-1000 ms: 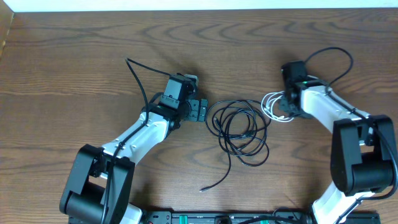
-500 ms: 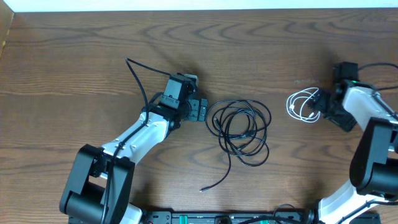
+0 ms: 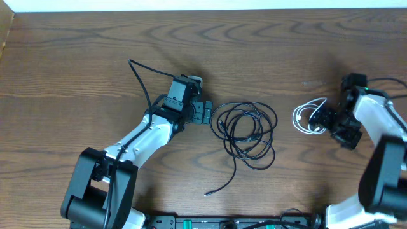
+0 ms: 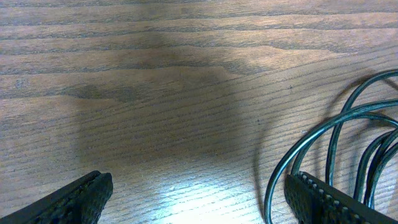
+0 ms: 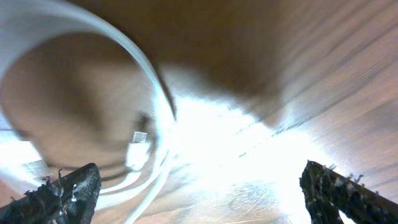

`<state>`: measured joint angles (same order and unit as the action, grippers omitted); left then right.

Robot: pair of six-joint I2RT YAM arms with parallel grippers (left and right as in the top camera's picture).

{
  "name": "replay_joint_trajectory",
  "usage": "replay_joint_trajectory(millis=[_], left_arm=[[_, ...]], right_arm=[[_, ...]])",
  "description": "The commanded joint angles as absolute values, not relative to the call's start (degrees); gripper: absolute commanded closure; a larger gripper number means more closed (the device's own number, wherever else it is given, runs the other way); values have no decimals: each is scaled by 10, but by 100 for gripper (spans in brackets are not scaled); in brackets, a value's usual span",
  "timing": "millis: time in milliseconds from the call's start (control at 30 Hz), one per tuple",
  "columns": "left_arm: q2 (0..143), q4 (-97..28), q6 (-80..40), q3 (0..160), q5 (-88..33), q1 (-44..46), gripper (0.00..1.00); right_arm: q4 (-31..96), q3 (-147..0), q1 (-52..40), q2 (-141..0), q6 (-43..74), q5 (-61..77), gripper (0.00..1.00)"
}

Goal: Untangle cables

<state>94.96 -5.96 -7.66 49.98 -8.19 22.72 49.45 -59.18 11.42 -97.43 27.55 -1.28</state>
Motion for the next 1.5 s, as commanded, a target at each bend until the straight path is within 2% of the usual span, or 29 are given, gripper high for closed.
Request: replay_joint_trajectory(millis=[0,1233,1467], left_arm=[[954,-59,-75,497,-72,229,6],[954,-62,-75,497,-72,229,7],[954,-62,-75,497,-72,229,7]], right_arm=[[482,-598,112,-910,272,-18,1],[480,-598,112,-882,272,-18,1],[480,-598,112,-882,272,-93,1]])
